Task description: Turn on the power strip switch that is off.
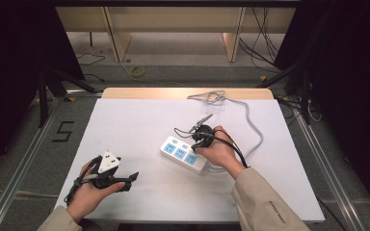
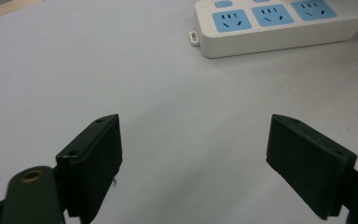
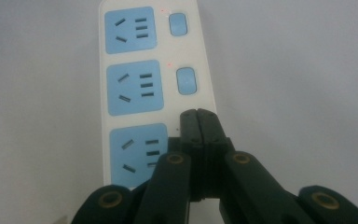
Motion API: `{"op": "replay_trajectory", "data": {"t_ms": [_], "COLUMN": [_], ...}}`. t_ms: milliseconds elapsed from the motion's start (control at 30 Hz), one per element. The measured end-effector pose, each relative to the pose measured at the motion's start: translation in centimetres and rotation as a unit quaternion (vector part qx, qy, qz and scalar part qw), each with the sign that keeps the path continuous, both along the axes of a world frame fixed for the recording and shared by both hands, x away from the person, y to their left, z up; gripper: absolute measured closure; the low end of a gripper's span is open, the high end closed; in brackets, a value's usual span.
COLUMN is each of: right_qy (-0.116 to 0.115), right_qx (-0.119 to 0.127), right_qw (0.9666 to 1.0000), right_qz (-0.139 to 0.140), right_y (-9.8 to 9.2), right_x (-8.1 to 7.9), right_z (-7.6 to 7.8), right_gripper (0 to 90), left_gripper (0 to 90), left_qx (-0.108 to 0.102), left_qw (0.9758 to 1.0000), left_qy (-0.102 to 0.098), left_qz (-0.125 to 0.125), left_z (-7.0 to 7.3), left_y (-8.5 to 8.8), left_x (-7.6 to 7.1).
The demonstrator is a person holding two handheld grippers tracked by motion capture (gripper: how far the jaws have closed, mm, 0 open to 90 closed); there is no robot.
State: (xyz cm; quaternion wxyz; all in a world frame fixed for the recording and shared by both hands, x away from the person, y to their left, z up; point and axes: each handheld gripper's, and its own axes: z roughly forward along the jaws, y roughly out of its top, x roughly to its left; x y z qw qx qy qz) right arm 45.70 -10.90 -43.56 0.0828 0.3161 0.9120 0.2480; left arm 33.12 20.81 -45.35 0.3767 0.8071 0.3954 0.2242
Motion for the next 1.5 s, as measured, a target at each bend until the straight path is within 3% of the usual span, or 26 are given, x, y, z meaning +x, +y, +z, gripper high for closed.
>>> {"op": "replay_trajectory", "data": {"t_ms": [1500], "right_qy": [0.014], "right_qx": [-0.038], "right_qw": [0.9992], "right_qz": [-0.004], "right_y": [0.78], "right_x": [0.34], "right_z": [-0.12], "right_gripper": [90.0], "left_gripper": [18.1], "left_qx": [0.004], "left_qw": [1.0000], "left_qy": [0.000], "left_qz": [-0.006], "left_z": [-0.03], "left_y": [-0.28], "left_x": [0.01]}}
